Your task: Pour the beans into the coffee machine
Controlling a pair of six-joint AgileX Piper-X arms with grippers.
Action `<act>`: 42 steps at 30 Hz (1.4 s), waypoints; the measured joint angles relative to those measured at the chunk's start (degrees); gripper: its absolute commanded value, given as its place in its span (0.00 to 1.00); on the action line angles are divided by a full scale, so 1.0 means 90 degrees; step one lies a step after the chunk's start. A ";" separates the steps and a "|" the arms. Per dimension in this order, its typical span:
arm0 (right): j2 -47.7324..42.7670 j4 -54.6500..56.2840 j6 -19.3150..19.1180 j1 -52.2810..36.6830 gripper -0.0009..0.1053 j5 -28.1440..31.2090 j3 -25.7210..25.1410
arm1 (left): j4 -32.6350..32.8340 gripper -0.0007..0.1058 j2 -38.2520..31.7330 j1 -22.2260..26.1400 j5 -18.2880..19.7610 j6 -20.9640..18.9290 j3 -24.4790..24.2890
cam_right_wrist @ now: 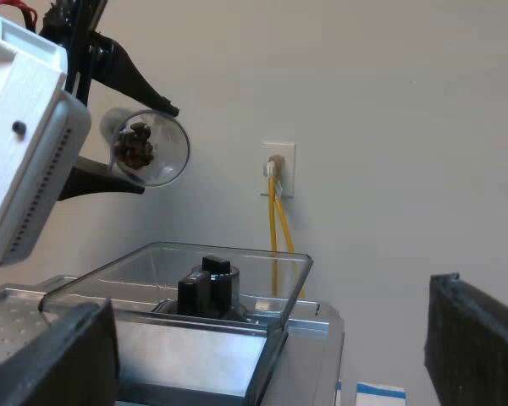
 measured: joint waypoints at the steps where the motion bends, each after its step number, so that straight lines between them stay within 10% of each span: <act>1: 0.0000 0.0000 0.0000 0.0000 0.72 0.0000 0.0000 | 0.0000 0.01 0.0000 0.0000 0.0000 0.0064 0.0000; 13: 0.0000 0.0000 0.0000 0.0000 0.72 0.0000 0.0000 | 0.0000 0.01 0.0093 0.0000 0.0000 0.0600 0.0000; 18: 0.0000 0.0000 0.0000 0.0000 0.72 0.0000 0.0000 | 0.0000 0.01 0.0095 0.0000 0.0000 0.1579 0.0000; 42: 0.0000 0.0000 0.0000 0.0000 0.72 0.0000 0.0000 | -0.0037 0.01 0.0095 0.0000 0.0000 0.2610 0.0000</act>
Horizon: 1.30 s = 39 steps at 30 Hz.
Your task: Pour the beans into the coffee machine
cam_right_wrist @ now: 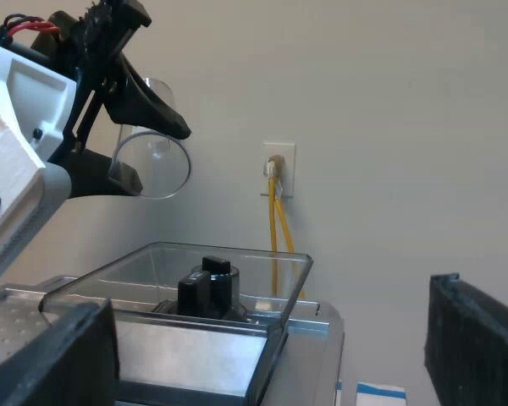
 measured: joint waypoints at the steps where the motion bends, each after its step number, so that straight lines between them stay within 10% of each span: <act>1: 0.0000 0.0000 0.0000 0.0000 0.72 0.0000 0.0000 | 0.0000 0.01 0.0000 0.0000 0.0000 0.0003 0.0000; 9: 0.0000 0.0000 0.0018 0.0000 0.72 0.0000 0.0000 | 0.0000 0.01 0.0000 -0.0013 0.0000 -0.0310 0.0000; 16: 0.0000 0.0000 0.0018 0.0000 0.72 0.0000 0.0000 | 0.0000 0.01 -0.0036 -0.0095 -0.0032 -0.2522 0.0000; 21: 0.0000 0.0000 0.0027 0.0000 0.72 -0.0365 0.0000 | 0.0000 0.01 -0.0087 -0.0160 -0.0124 -0.3172 0.0000; 22: 0.0000 0.0000 0.0043 0.0000 0.72 -0.0529 0.0000 | 0.0000 0.01 -0.0198 -0.0257 -0.0585 -0.4624 -0.0007; 26: 0.0000 0.0000 0.0044 0.0000 0.72 -0.1257 0.0000 | 0.0000 0.01 -0.0211 -0.0414 -0.1380 -0.6140 -0.0007; 31: 0.0000 0.0000 0.0044 0.0000 0.72 -0.1383 0.0000 | 0.0069 0.01 -0.0322 -0.0453 -0.1596 -0.7445 -0.0007; 32: 0.0000 0.0000 0.0044 0.0000 0.72 -0.1383 0.0000 | 0.0268 0.01 -0.0516 -0.0458 -0.1617 -0.8293 -0.0007; 39: -0.0116 0.0047 0.0044 0.0039 0.72 -0.1417 0.0000 | 0.0627 0.01 -0.0902 -0.0458 -0.1642 -0.9756 -0.0019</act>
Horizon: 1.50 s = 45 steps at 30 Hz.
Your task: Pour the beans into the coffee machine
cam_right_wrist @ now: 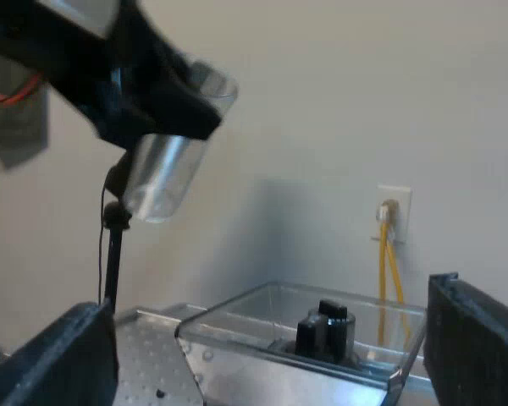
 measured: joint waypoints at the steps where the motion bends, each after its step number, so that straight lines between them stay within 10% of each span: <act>1: -0.0020 0.0000 0.0000 0.0013 0.72 0.0000 0.0000 | 0.0362 0.01 -0.0293 0.0000 0.0039 -0.1095 -0.0011; 14: -0.0277 0.1331 0.0213 0.0706 0.72 -0.0305 -0.0311 | 0.1616 0.01 -0.1082 0.0398 0.0327 -0.2316 -0.0004; 32: -0.0124 0.3102 0.2231 0.1310 0.72 -0.2076 -0.0450 | 0.3020 0.01 -0.2830 0.2761 0.1413 -0.2809 0.0025; 45: 0.0310 0.3197 0.2266 0.1310 0.72 -0.2097 -0.0450 | 0.3284 0.01 -0.5513 0.3122 0.1528 -0.3214 0.1808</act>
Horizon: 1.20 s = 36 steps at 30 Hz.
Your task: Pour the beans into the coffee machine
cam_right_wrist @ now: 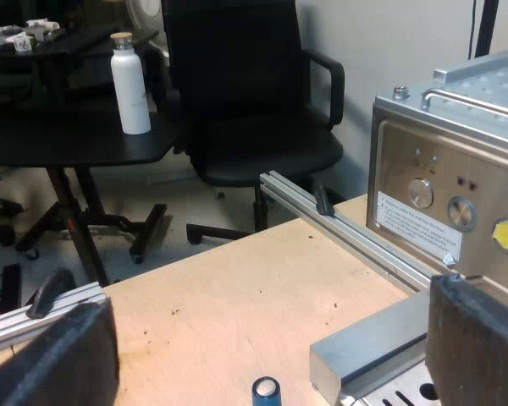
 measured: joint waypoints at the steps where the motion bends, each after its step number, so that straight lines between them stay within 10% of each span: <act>1: 0.0001 0.0000 0.0000 0.0000 0.72 0.0000 0.0000 | -0.0005 0.01 -0.0076 0.0000 0.0000 -0.0003 0.0043; 17: 0.0038 0.0071 0.0000 0.0000 0.72 0.0091 0.0000 | -0.0031 0.01 -0.1766 0.0000 0.0029 -0.0304 0.2332; 36: 0.1860 -0.0235 0.0000 0.0000 0.72 0.0091 0.0000 | -0.4258 0.01 -0.2502 0.0000 0.0435 -0.1243 0.7262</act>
